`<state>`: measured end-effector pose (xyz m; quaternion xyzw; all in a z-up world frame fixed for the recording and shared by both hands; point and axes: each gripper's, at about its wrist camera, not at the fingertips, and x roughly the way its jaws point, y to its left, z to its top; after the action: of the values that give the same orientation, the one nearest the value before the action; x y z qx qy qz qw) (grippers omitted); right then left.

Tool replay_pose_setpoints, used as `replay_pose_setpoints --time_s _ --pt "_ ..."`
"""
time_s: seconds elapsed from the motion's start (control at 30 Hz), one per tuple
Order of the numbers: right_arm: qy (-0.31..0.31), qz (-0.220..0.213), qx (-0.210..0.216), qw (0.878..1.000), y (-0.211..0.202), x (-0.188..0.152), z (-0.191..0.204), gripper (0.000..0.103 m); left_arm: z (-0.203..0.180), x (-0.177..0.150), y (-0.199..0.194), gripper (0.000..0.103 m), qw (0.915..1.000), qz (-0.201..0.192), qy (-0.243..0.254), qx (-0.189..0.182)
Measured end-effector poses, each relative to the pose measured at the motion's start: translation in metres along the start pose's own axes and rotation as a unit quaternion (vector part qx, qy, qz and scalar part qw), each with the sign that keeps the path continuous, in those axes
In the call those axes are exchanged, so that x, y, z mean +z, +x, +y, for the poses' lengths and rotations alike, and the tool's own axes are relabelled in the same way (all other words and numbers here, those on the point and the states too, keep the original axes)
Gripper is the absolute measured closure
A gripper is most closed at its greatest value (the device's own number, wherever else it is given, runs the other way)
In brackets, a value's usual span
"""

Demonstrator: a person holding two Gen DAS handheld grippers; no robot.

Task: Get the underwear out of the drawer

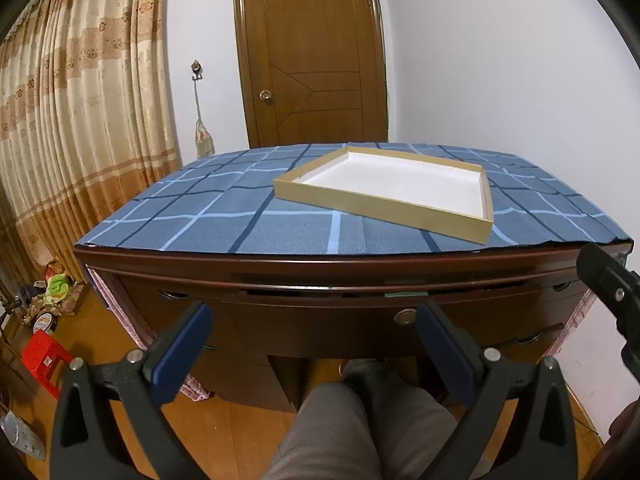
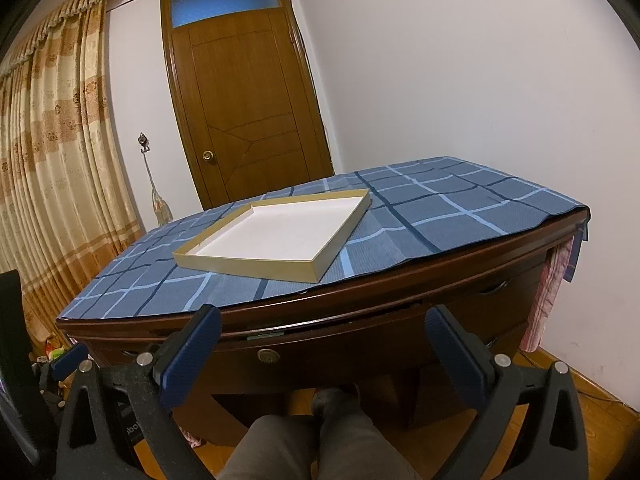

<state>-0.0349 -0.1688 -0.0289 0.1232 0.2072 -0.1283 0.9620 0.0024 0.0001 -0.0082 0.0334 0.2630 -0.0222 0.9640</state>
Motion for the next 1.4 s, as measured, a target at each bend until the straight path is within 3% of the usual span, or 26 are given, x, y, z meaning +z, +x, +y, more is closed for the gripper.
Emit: replay_pose_setpoints --time_s 1.4 --pt "-0.001 0.014 -0.002 1.000 0.0089 -0.0027 -0.0012 0.000 -0.0033 0.0013 0.0058 0.000 0.9999 0.012 0.004 -0.004"
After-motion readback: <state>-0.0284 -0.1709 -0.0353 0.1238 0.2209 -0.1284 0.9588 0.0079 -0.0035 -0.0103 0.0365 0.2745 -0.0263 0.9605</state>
